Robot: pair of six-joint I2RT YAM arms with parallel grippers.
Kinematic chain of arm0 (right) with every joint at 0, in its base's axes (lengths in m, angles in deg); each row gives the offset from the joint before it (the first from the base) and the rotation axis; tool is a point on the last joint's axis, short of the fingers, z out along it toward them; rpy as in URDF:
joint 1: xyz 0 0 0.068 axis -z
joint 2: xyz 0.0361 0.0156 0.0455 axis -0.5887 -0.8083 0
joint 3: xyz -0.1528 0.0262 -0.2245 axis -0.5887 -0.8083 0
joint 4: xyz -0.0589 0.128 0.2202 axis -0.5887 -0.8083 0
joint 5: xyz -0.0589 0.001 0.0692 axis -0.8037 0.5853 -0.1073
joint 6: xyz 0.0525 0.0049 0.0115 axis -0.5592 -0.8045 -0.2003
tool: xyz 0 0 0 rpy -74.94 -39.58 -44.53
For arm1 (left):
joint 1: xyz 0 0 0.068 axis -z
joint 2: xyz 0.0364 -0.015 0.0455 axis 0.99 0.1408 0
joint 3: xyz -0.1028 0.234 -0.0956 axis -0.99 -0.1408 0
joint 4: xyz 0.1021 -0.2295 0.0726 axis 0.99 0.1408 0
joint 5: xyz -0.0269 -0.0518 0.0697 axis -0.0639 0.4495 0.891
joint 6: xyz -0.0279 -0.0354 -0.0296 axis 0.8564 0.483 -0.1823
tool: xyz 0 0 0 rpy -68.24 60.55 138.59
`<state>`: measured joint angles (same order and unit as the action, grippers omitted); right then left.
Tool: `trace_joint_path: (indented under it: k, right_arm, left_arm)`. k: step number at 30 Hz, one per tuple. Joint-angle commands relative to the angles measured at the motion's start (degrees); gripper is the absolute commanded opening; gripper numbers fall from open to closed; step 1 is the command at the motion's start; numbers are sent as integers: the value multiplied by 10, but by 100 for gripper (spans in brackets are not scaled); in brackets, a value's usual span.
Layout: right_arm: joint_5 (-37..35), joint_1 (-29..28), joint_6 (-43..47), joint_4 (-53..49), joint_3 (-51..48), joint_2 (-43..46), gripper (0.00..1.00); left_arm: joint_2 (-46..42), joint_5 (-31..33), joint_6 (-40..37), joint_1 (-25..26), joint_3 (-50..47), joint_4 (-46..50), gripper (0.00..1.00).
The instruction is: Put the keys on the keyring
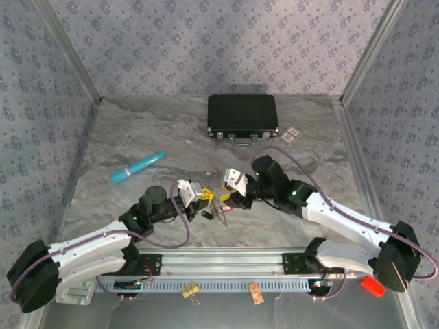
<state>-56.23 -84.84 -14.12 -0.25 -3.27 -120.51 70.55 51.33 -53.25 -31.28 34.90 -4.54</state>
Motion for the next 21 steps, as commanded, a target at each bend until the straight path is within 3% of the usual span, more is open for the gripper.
trace_joint_path:
  k: [1,4,21]
  right_arm:
    - [-92,-22,7,36,-18,24,34]
    - [-125,-37,15,53,-29,30,33]
    - [-116,-55,16,67,-18,2,16]
  left_arm:
    - [-2,15,42,-1,1,-41,0]
    - [-2,19,57,-1,1,-40,0]
    - [-2,16,65,0,-2,-45,0]
